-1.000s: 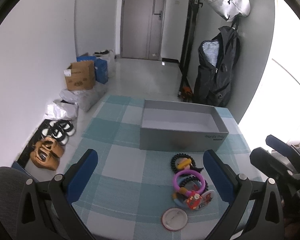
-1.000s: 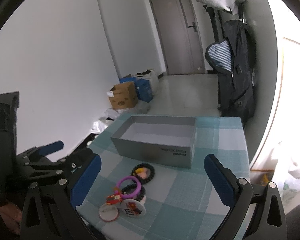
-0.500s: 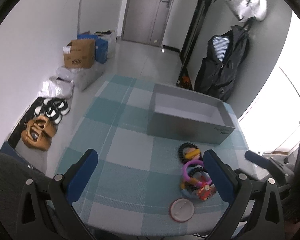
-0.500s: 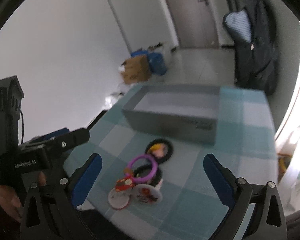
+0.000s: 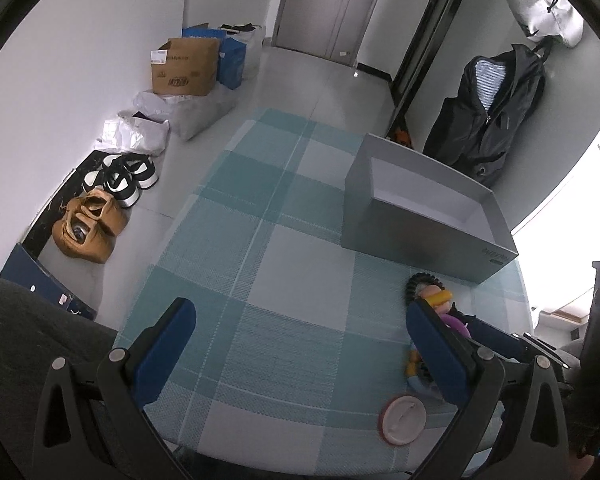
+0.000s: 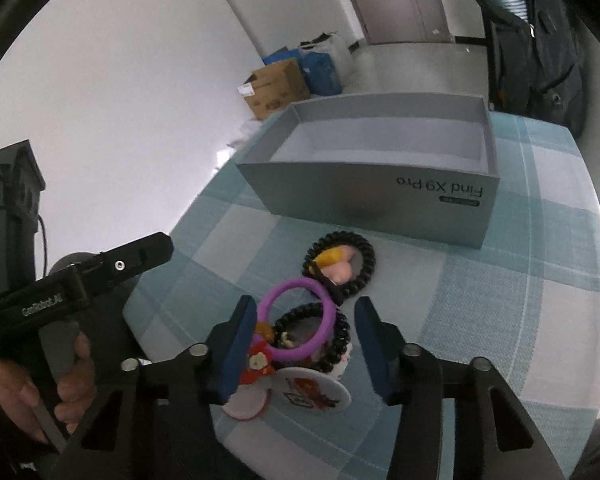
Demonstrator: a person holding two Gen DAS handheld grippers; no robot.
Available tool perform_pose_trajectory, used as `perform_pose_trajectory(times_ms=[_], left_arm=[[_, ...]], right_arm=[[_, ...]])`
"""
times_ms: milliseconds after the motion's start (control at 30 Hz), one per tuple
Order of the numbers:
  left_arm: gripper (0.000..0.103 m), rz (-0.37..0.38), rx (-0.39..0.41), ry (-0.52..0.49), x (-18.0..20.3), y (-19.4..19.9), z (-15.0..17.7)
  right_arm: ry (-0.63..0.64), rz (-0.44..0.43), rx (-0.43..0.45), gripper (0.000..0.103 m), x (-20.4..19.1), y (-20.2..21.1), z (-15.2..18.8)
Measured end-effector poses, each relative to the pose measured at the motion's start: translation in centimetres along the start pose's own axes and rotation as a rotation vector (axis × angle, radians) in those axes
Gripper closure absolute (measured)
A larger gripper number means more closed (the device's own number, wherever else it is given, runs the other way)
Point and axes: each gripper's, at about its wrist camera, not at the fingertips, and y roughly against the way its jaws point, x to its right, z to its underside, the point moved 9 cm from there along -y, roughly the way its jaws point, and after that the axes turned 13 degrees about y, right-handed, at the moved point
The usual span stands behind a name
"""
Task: Organize jewelry
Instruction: 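Grasp the pink ring with the right tool while the left tool grasps a white round badge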
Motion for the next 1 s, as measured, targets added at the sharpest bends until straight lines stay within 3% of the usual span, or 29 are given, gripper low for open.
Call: perform_pose_trajectory(times_ms=[200,367,667,1000], left_arm=[[0.001,-0.004,-0.009,-0.008,0.0,-0.3,0.0],[0.001,-0.012,-0.019,-0.014,0.1,-0.7,0.1],[0.001,-0.014,-0.032,-0.043,0.8,-1.2,0.6],[0.001,0.118,-0.089,-0.169,4.6,-0.4,2.9]], right_arm=[[-0.016,0.036,-0.022,0.088,1.0,-0.1,0.3],[-0.042,0.02,-0.017,0.096,1.4,-0.1,0.1],[-0.101,-0.009,0.026,0.096,2.1,0.7,-0.3],[-0.208,-0.022,0.121,0.096,4.6,2.9,-1.7]])
